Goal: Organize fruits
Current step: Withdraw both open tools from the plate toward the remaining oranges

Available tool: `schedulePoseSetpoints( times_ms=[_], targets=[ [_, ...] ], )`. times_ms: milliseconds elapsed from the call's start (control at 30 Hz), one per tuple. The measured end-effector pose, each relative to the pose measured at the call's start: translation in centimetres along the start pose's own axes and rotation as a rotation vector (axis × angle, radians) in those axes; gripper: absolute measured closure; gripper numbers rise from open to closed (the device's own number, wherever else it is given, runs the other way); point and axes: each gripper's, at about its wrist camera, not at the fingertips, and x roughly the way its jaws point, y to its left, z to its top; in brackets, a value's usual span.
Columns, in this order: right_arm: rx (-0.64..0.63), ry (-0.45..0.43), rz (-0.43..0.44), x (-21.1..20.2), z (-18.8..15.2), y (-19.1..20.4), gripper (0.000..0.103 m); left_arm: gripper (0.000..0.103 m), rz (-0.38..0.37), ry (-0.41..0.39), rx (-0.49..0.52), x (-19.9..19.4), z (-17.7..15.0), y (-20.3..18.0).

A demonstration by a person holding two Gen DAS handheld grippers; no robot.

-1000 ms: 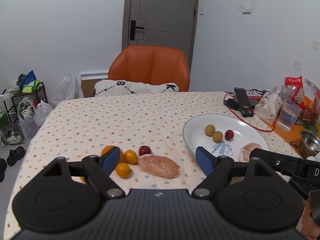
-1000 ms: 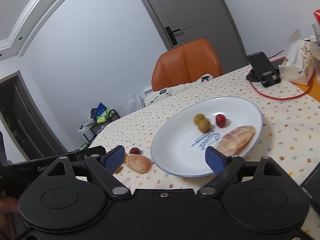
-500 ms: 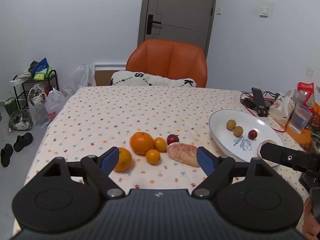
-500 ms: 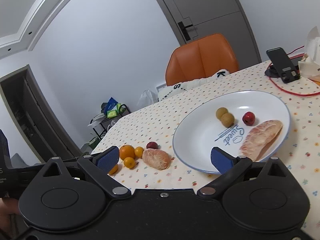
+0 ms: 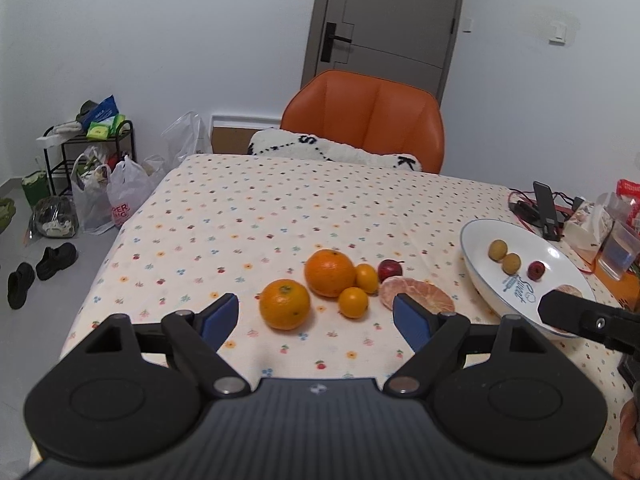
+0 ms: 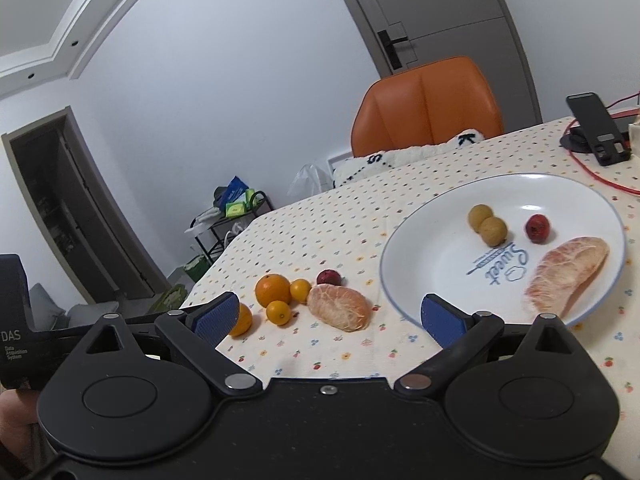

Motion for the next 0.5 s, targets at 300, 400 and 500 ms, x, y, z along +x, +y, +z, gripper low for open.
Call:
schedulePoseSetpoints(
  times_ms=[300, 400, 500],
  targets=[
    [-0.041, 0.044, 0.005, 2.2, 0.2, 1.7, 0.012, 0.025, -0.013, 0.013, -0.04, 1.6, -0.1, 1.7],
    [-0.062, 0.064, -0.003, 3.0, 0.3, 2.3, 0.016, 0.028, -0.014, 0.012, -0.043, 2.2, -0.2, 2.0],
    [-0.078, 0.081, -0.006, 3.8, 0.5, 2.8, 0.018, 0.03, -0.003, 0.005, -0.048, 2.8, -0.2, 2.3]
  ],
)
